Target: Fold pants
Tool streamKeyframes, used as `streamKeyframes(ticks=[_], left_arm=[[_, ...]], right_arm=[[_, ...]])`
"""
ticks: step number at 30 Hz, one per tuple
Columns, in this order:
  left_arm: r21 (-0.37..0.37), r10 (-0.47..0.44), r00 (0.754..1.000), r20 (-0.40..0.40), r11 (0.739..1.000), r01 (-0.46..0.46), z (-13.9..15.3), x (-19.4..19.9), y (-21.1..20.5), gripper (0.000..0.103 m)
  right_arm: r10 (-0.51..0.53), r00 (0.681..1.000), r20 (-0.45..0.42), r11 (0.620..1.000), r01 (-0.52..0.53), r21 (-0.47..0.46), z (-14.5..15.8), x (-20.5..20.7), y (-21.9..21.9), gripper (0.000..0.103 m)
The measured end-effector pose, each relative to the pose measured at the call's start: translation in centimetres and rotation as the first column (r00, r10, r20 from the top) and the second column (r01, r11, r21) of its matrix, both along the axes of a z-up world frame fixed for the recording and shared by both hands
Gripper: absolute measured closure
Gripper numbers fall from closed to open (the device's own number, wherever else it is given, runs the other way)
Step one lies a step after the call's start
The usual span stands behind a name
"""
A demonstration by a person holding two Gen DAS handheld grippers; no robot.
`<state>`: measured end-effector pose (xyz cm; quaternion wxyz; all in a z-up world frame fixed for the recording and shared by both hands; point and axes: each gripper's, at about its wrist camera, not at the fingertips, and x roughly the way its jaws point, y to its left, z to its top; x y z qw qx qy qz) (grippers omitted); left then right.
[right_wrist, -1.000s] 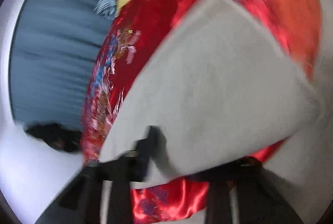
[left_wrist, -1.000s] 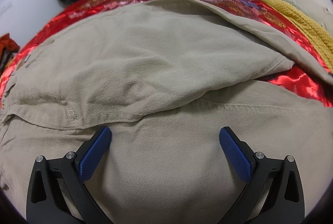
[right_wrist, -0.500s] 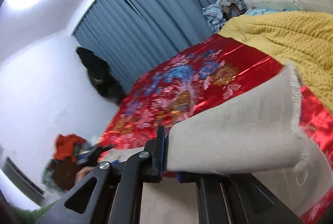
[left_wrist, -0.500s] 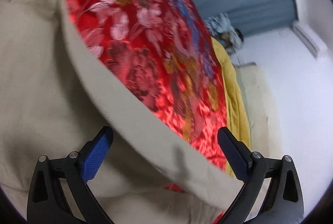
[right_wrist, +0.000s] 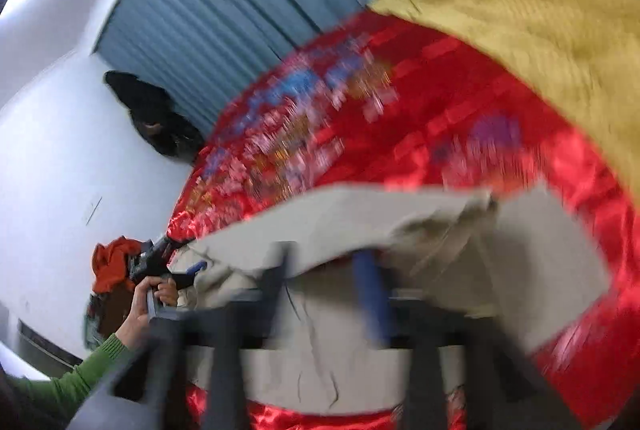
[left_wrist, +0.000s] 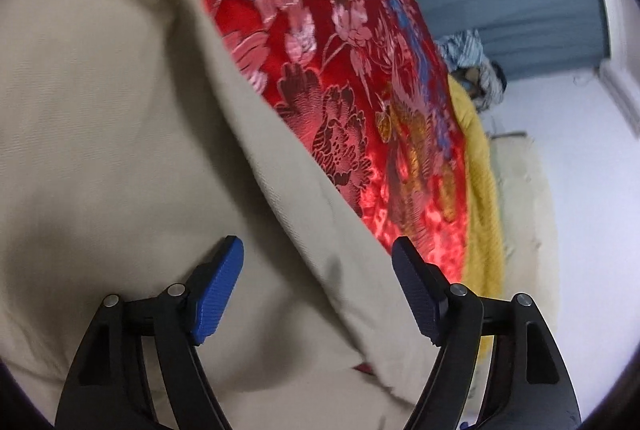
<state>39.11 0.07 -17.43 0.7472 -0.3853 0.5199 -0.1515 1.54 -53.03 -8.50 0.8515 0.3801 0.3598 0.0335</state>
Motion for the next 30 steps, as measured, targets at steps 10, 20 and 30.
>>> streamKeyframes(ticks=[10, 20, 30], left_arm=[[0.032, 0.012, 1.000, 0.010, 0.999, -0.012, 0.0, 0.2, 1.2, 0.026], [-0.013, 0.007, 0.997, 0.080, 1.000, -0.006, 0.6, 0.6, 0.8, 0.102], [0.115, -0.143, 0.919, 0.367, 0.987, 0.108, 13.5, -16.9, 3.2, 0.101]], right_arm=[[-0.224, 0.946, -0.232, 0.847, 0.307, 0.435, -15.2, 2.4, 0.2, 0.032], [-0.339, 0.936, -0.096, 0.928, 0.349, 0.127, -10.5, 4.0, -1.9, 0.099], [-0.060, 0.989, 0.133, 0.998, 0.064, -0.028, 4.2, 6.1, -5.6, 0.099]])
